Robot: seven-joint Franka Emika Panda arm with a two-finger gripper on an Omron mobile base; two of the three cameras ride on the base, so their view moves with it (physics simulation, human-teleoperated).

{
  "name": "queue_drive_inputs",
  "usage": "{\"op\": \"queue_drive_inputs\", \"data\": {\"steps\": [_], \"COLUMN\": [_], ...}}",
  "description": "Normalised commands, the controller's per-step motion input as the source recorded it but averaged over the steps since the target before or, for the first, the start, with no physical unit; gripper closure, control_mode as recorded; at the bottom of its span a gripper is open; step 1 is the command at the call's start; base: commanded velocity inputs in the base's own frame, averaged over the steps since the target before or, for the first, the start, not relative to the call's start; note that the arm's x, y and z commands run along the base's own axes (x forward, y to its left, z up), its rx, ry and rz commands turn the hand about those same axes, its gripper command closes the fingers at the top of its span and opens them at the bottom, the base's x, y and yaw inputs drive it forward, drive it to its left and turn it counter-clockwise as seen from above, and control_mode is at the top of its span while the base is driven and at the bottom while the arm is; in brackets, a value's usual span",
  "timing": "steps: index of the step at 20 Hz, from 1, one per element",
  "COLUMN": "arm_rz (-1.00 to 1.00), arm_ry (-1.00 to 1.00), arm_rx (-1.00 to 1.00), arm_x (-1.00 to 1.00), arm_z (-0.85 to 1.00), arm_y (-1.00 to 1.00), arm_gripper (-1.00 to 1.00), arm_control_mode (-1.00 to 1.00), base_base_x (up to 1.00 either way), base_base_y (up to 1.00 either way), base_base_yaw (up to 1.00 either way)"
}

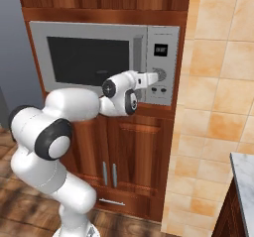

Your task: Pick the mug from the counter and place it inside the microwave. Then close the microwave.

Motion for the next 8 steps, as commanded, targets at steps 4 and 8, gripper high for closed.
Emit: {"op": "queue_drive_inputs", "data": {"steps": [4, 8], "arm_rz": [0.0, 0.0], "arm_ry": [0.06, 0.07], "arm_rx": [-0.01, 0.0], "arm_x": [0.47, 0.39], "arm_z": [0.01, 0.11], "arm_y": [-0.16, -0.15], "arm_gripper": [-1.0, -1.0], "arm_control_mode": [-1.0, -1.0], "base_base_x": [0.0, 0.0], "base_base_y": [0.0, 0.0], "base_base_yaw": [0.0, 0.0]}}
